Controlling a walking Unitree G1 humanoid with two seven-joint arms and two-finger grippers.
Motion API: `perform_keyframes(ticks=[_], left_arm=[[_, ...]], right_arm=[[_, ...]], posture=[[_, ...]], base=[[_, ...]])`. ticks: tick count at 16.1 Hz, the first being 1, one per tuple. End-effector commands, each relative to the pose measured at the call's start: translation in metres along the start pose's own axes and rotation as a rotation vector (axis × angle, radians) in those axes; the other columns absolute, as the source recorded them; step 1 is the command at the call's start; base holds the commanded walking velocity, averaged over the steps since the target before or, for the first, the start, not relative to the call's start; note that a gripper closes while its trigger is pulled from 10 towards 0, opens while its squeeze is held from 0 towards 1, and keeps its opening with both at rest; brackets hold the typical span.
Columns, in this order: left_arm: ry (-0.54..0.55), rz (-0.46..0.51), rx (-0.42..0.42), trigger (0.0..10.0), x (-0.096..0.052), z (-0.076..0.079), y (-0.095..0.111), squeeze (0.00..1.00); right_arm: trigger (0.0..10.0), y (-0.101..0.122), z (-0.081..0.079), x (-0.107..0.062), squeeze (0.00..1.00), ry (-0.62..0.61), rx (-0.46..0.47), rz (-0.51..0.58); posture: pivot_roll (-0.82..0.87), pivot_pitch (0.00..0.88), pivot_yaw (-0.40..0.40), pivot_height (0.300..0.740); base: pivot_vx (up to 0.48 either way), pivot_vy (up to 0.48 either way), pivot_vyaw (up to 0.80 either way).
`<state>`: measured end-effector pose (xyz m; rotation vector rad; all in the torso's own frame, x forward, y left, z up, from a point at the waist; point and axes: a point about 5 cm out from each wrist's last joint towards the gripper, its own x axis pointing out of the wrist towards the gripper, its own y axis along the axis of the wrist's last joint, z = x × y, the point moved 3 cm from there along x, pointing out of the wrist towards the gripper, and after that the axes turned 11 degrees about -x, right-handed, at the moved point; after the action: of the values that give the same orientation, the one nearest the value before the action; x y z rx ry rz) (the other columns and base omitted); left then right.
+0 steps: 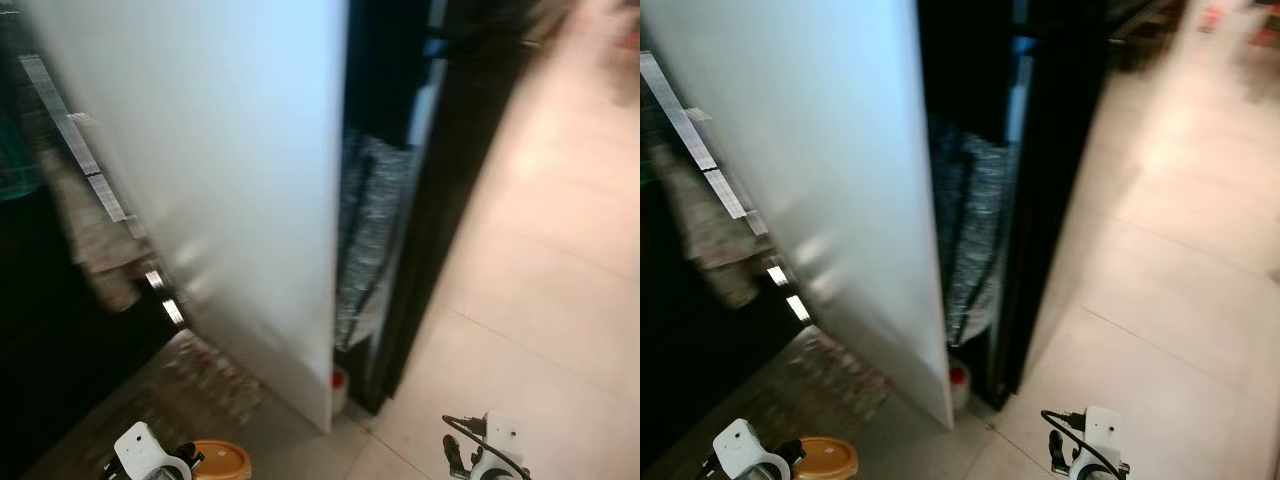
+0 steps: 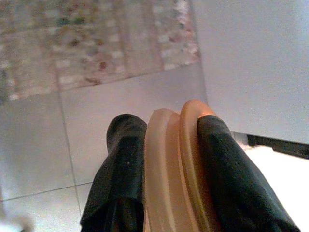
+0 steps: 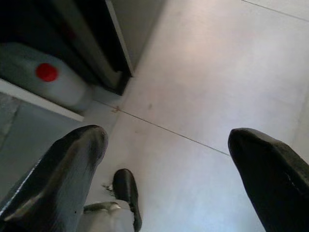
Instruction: Restocking fridge
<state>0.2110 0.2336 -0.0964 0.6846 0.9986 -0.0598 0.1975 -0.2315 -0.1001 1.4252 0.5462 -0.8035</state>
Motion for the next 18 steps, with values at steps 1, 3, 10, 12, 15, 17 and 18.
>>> perform_keyframes(ticks=[1, 3, 10, 12, 15, 17, 18], left_arm=[[-0.002, 0.002, 0.007, 10.0, 0.000, 0.004, -0.001, 0.00], [-0.006, 0.003, 0.006, 10.0, 0.000, 0.007, -0.002, 0.00], [-0.017, 0.010, -0.003, 10.0, 0.001, 0.015, -0.001, 0.00], [-0.019, 0.011, 0.000, 10.0, 0.001, 0.016, 0.000, 0.00], [-0.020, 0.011, 0.001, 10.0, 0.001, 0.017, -0.001, 0.00], [-0.025, 0.011, 0.006, 10.0, 0.001, 0.020, -0.001, 0.00], [-0.028, 0.011, 0.009, 10.0, 0.001, 0.020, -0.001, 0.00]], right_arm=[[10.0, -0.002, -0.001, 0.000, 0.00, 0.006, -0.002, -0.014], [10.0, -0.002, -0.001, 0.000, 0.00, 0.006, -0.006, -0.014], [10.0, 0.000, -0.001, 0.000, 0.00, 0.010, -0.016, -0.003], [10.0, -0.001, -0.002, 0.000, 0.00, 0.009, 0.000, -0.004], [10.0, -0.001, -0.002, 0.000, 0.00, 0.009, -0.013, -0.007], [10.0, -0.001, -0.002, 0.000, 0.00, 0.012, -0.017, -0.007], [10.0, 0.000, -0.002, 0.000, 0.00, 0.010, -0.020, -0.003]], posture=[[-0.07, 0.029, 0.032, 0.740], [-0.07, 0.027, 0.032, 0.740], [-0.07, 0.025, 0.032, 0.740], [-0.07, 0.021, 0.033, 0.740], [-0.07, 0.019, 0.033, 0.740], [-0.07, 0.017, 0.033, 0.740], [-0.07, 0.017, 0.033, 0.740]], base=[[0.000, 0.000, -0.74], [0.000, 0.000, -0.74], [0.000, 0.086, -0.09], [0.000, 0.300, -0.37], [0.000, 0.194, -0.74], [0.000, 0.000, -0.73], [0.000, 0.000, 0.00]])
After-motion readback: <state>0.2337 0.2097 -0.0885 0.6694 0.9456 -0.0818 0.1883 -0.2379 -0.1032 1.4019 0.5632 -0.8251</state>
